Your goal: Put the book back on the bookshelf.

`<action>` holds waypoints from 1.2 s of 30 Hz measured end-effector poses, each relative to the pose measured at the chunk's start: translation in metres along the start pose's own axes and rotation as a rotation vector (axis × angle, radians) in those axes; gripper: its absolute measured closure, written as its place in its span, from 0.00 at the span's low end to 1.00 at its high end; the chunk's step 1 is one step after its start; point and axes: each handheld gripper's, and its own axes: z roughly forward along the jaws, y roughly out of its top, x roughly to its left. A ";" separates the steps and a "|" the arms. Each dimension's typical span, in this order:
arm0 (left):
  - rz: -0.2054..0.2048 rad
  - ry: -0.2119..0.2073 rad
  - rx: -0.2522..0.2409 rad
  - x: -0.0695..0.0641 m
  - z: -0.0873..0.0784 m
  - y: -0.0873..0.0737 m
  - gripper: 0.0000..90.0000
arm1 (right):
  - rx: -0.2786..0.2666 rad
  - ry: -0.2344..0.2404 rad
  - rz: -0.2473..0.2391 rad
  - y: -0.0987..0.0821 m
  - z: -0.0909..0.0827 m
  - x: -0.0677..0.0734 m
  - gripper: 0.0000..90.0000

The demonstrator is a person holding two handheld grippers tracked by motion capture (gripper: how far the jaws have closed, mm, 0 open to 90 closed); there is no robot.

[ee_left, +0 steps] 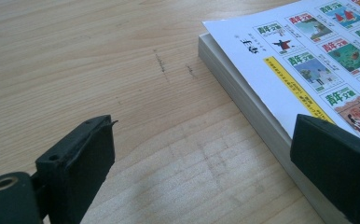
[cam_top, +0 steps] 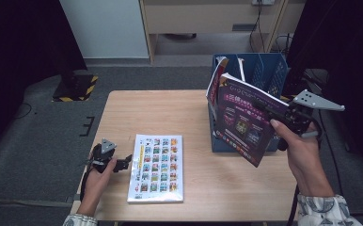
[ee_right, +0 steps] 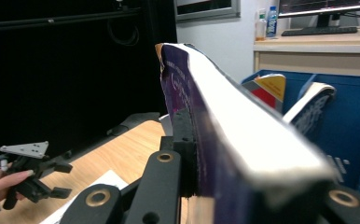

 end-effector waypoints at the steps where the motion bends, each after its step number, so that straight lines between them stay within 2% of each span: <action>1: 0.000 0.000 -0.001 0.000 0.000 0.000 0.07 | 0.001 -0.004 -0.001 0.000 -0.001 -0.001 0.93; 8: -0.001 0.001 0.002 0.000 0.000 0.000 0.07 | 0.003 -0.039 -0.003 0.001 -0.009 -0.007 0.93; 16: 0.000 0.002 0.001 0.000 0.000 0.000 0.07 | -0.004 -0.054 0.002 0.002 -0.016 -0.012 0.93; 36: -0.005 0.001 -0.005 0.001 -0.001 0.000 0.07 | 0.006 -0.129 0.007 0.003 -0.032 -0.032 0.93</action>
